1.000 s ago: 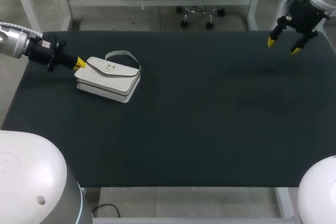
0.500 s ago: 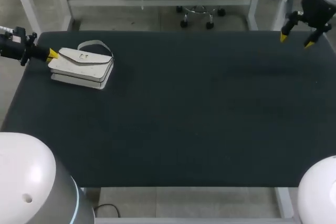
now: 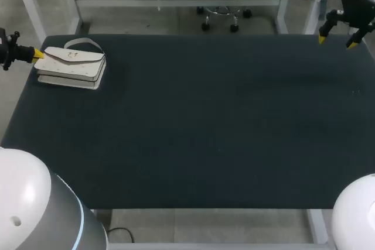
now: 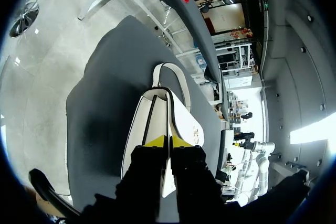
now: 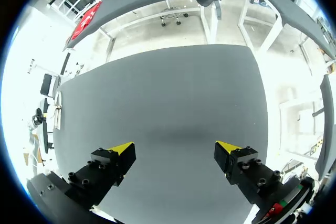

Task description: Pick up the bag, open it, inspect its contents, close it, and place it on the opposite side

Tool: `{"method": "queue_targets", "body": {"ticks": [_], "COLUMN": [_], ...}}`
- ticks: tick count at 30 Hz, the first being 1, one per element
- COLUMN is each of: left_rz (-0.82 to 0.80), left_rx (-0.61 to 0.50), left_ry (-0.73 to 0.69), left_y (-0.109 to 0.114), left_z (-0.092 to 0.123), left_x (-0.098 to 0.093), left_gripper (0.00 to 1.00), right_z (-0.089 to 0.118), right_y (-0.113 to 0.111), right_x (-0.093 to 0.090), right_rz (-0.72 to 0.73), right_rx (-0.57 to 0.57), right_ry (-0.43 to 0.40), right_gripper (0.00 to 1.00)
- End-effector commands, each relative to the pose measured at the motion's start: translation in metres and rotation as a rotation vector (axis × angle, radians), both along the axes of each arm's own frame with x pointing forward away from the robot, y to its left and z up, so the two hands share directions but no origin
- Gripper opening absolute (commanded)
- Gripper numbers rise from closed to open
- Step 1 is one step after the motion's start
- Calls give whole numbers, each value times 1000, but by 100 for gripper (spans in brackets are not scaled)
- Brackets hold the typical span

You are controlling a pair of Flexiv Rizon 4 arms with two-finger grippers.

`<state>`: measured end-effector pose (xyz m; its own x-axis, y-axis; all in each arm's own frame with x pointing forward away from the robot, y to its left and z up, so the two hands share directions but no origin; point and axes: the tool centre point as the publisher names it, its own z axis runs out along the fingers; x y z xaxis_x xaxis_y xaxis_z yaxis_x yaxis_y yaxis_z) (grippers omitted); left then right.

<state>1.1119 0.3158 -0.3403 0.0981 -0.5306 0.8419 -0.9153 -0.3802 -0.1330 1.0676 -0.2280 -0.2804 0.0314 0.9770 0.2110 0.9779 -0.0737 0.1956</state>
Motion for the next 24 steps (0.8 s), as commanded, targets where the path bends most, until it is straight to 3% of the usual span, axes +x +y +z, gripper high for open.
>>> {"method": "queue_targets", "body": {"ticks": [1, 18, 19, 20, 24], "left_rz": [11, 25, 26, 27, 29], "left_rx": [-29, 3, 5, 6, 12], "left_ry": [-10, 10, 13, 14, 25], "left_y": [7, 10, 10, 10, 8], "left_z": [-8, 0, 0, 0, -2], "left_x": [-2, -12, -12, -13, -15], "left_gripper": [0, 0, 5, 24, 26], "right_z": [1, 4, 4, 4, 4], "right_y": [3, 5, 5, 4, 3], "right_x": [-3, -5, -5, -6, -7], "right_rz": [1, 24, 25, 25, 26], "right_rx": [-7, -12, -12, -11, -8], "right_ry": [-9, -3, -3, -3, -2], "right_gripper": [100, 100, 100, 100, 100]}}
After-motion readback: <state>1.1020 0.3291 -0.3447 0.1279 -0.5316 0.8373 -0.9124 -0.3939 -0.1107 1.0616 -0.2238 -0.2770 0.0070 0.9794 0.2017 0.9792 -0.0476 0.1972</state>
